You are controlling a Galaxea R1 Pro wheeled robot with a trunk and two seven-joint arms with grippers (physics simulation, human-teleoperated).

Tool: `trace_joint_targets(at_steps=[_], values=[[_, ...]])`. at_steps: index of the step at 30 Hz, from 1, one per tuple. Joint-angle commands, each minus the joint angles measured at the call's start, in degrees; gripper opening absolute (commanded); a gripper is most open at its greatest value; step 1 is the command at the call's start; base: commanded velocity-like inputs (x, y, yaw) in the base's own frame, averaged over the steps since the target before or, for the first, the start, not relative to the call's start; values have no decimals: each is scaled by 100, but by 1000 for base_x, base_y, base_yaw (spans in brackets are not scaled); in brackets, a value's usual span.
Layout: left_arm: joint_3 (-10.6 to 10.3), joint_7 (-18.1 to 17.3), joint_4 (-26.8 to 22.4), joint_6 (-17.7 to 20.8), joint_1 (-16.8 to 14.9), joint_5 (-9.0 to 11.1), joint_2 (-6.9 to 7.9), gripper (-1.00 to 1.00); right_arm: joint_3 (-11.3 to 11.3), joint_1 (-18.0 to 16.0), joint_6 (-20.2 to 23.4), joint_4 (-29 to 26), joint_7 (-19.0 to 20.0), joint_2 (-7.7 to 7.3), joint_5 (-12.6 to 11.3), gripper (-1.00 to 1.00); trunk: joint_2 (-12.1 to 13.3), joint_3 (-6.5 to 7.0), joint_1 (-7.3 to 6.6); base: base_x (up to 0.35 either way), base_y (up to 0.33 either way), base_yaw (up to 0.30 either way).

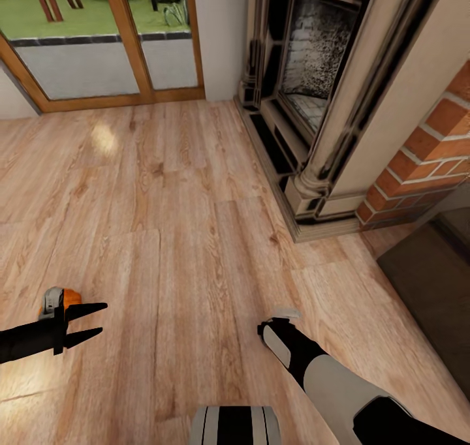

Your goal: Place each of the two pumpkins and all three candles from the living room inside a cabinet in the living room (use any cabinet), then make sure every cabinet is closed, and position the cauldron so it is next to a table in the living room.

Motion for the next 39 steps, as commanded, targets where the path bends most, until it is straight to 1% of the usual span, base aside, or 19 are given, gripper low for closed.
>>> trace_joint_targets(at_steps=[1,9,11,12,13,15,16,17,18,20,21,22,24,27,29,32,34,36,39], values=[[-4,-60,4,9,-4,-53,2,100,30,-2,33,-3,-36,0,-21,-100,0,19,-3,0,0,0],[-1,-28,4,-5,-5,-61,4,100,41,-2,41,-30,-33,0,-27,-100,11,196,-24,0,0,0],[17,2,4,-20,-6,-155,4,100,36,-4,64,-54,-35,0,-35,-100,13,241,-29,0,0,0],[33,15,4,-40,-6,-276,4,100,34,-4,77,-64,-39,0,-37,-100,15,263,-32,0,0,0],[47,23,4,-75,-6,-451,4,100,32,-4,96,-82,-45,0,-38,-100,16,285,-34,0,0,0],[63,31,4,-126,-6,-876,-1,100,31,-5,195,-163,-53,0,-43,-100,19,329,-39,0,0,0],[69,37,4,-146,-6,-1169,-16,100,30,-1,348,-309,-60,0,-48,-100,20,351,-42,0,0,0],[77,40,4,-156,-6,-1335,-53,100,29,10,528,-508,-63,0,-62,-100,21,373,-44,0,0,0],[86,46,4,-197,-6,-1514,-102,100,29,46,798,-848,-66,0,-86,-100,23,396,-47,0,0,0],[89,151,4,-421,-6,-1865,-142,100,32,169,1331,-1627,-73,0,-116,-100,25,440,-52,0,0,0],[88,231,4,-478,-6,-1979,-152,100,35,195,1498,-1899,-76,0,-119,-100,27,462,-55,0,0,0],[90,386,4,-528,-6,-2094,-182,100,36,254,1733,-2347,-85,0,-124,-100,28,484,-57,0,0,0],[91,641,4,-559,-7,-2165,-254,100,38,423,2036,-2962,-91,0,-129,-100,31,529,-62,0,0,0],[92,1203,-36,-584,-13,-2206,-353,100,45,889,2557,-4136,-108,0,-129,-100,35,595,-70,0,0,0],[92,1387,-56,-593,-14,-2212,-416,100,52,1153,2823,-4754,-115,0,-127,-100,37,639,-75,0,0,0],[92,1454,-63,-597,-14,-2214,-455,100,55,1381,3039,-5346,-116,0,-126,-100,41,706,-83,0,0,0],[92,1471,-65,-597,-14,-2215,-466,100,104,1562,3144,-5758,-113,0,-126,-100,44,750,-88,0,0,0],[92,1476,-66,-598,-14,-2215,-468,100,234,1709,3176,-6014,-112,0,-122,-100,47,794,-93,0,0,0],[92,1478,-66,-598,-14,-2215,-471,100,332,1775,3182,-6118,-112,0,-120,-100,51,861,-101,0,0,0]])
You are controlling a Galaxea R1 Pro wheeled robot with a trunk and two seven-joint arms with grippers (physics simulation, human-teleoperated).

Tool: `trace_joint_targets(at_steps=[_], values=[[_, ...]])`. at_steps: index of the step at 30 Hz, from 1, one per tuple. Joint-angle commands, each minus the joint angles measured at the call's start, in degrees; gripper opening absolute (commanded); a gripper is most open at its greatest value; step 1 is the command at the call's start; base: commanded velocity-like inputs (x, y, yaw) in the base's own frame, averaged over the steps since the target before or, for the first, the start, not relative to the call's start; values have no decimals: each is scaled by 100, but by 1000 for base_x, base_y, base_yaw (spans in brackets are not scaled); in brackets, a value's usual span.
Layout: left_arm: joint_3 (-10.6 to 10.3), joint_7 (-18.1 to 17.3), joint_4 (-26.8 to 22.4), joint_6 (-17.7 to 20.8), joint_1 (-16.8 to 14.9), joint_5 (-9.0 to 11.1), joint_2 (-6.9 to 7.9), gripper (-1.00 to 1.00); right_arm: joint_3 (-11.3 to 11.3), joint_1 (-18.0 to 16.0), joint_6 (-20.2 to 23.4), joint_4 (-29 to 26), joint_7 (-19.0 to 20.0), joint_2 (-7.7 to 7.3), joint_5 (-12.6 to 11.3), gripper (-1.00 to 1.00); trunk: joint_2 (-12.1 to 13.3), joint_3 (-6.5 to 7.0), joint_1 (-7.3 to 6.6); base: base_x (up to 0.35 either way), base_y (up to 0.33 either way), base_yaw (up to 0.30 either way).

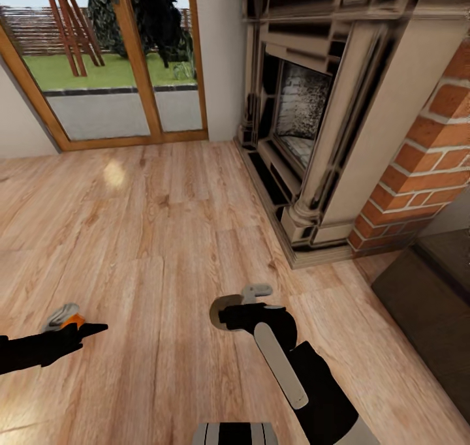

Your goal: Place each of the two pumpkins and all three candles from the living room inside a cabinet in the living room (use any cabinet), then make sure every cabinet is closed, and position the cauldron so it is next to a table in the living room.

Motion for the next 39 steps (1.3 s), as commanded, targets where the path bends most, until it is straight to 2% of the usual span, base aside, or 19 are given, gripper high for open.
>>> trace_joint_targets(at_steps=[1,27,32,34,36,39], values=[[4,29,-4,24,-2,35,0,100,17,3,18,-11,-60,0,-38,-100,0,18,-3,0,0,0],[-4,48,-20,24,-2,21,3,100,30,10,-76,10,-50,0,-57,-100,35,587,-70,0,0,-8],[8,341,-20,35,-2,25,8,100,29,10,-77,16,-51,0,-62,-100,41,667,-83,0,0,-172],[75,425,-20,49,-2,26,12,100,29,10,-76,21,-51,0,-63,-100,44,698,-88,0,0,-187],[272,466,-16,83,-2,29,10,100,29,10,-78,27,-46,0,-64,-100,47,729,-94,0,0,-189],[387,482,-12,99,-2,38,9,100,24,10,-80,31,-45,0,-64,-100,51,775,-101,-74,0,-190]])
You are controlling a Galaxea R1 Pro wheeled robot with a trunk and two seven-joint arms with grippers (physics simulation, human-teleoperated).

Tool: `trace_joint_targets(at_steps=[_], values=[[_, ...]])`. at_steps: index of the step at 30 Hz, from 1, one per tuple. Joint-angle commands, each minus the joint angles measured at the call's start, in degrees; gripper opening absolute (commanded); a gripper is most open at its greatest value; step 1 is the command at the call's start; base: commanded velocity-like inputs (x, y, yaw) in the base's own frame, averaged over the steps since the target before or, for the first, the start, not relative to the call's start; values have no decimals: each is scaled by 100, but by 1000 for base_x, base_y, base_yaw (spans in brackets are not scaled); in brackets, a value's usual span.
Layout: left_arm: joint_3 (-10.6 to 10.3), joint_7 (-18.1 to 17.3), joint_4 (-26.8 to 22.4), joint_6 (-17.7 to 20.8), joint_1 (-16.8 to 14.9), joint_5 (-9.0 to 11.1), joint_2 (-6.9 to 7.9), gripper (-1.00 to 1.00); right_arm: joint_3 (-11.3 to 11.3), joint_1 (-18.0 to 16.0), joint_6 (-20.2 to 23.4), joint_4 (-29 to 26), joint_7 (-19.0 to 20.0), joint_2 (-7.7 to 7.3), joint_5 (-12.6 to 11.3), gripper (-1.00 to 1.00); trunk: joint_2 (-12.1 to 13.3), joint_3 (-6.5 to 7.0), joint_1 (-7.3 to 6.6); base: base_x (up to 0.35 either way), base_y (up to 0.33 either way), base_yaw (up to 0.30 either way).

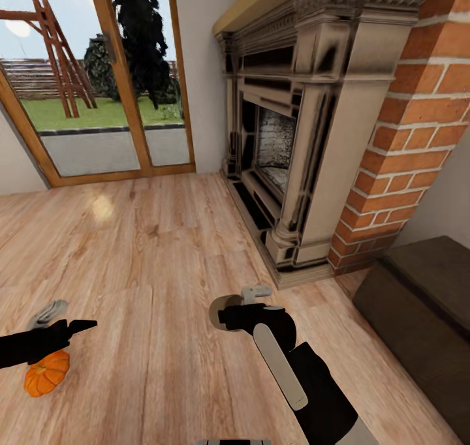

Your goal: Place each of the two pumpkins and all three candles from the living room inside a cabinet in the living room (use any cabinet), then make sure every cabinet is closed, and position the cauldron so it is next to a table in the living room.

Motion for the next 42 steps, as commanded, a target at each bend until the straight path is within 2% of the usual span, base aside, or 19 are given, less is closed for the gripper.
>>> trace_joint_targets(at_steps=[1,12,18,42], values=[[25,60,-5,24,0,61,1,100,4,-5,8,-5,-63,0,-70,-100,-1,10,-5,-262,0,-190],[46,62,4,26,0,64,0,100,2,-5,3,2,-57,0,-70,-100,23,171,-38,-340,0,-180],[46,62,4,26,0,58,0,100,2,-5,3,2,-57,0,-70,-100,263,233,-170,-153,0,-174],[17,62,4,26,0,49,-1,100,2,-5,4,124,-57,0,-70,-100,1226,482,-697,-2,0,-173]])
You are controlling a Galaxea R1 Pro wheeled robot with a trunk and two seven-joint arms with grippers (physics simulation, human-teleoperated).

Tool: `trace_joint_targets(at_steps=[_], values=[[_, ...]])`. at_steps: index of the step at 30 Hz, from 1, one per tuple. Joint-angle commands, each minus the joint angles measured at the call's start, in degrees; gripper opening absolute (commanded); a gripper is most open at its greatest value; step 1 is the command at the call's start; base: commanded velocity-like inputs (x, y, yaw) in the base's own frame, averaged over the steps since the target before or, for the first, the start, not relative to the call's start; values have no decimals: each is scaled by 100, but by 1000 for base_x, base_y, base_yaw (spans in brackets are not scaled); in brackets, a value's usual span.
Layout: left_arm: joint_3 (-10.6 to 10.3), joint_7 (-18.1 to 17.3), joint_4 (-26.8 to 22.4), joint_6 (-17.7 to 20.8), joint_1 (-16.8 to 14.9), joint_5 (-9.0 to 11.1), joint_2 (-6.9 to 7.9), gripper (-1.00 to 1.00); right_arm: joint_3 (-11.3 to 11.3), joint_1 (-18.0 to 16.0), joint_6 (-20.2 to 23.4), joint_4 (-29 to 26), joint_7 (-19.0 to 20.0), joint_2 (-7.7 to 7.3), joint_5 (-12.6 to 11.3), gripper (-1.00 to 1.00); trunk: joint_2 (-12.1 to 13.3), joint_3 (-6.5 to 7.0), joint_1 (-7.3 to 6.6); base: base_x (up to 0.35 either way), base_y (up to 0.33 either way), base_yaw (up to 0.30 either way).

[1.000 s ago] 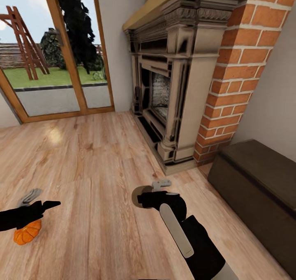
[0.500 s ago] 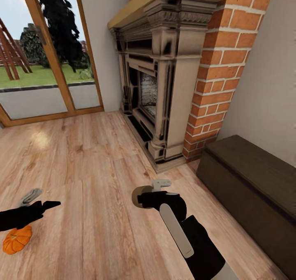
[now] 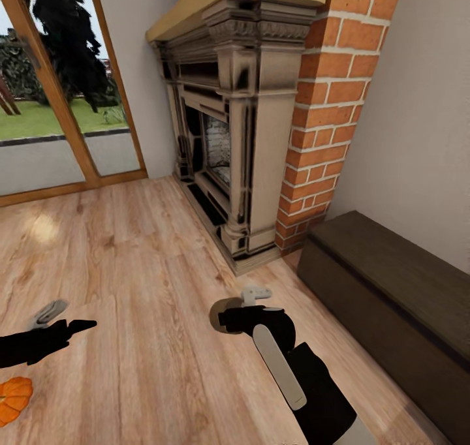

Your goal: Place each of the two pumpkins and all three candles from the living room inside a cabinet in the living room (use any cabinet), then make sure every cabinet is closed, and position the cauldron so it is next to a table in the living room.

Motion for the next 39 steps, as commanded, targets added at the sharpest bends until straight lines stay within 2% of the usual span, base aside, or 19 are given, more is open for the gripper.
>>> trace_joint_targets(at_steps=[1,20,39], values=[[7,58,-5,22,-1,61,0,100,6,-5,10,18,-60,0,-57,-100,39,6,-24,0,0,-173],[27,58,-5,22,-1,61,2,100,6,-5,10,79,-60,0,-57,-100,801,202,-441,-35,0,-172],[60,58,47,13,-1,69,3,100,2,-5,10,84,-60,0,-57,-100,1563,399,-858,-327,0,-171]])
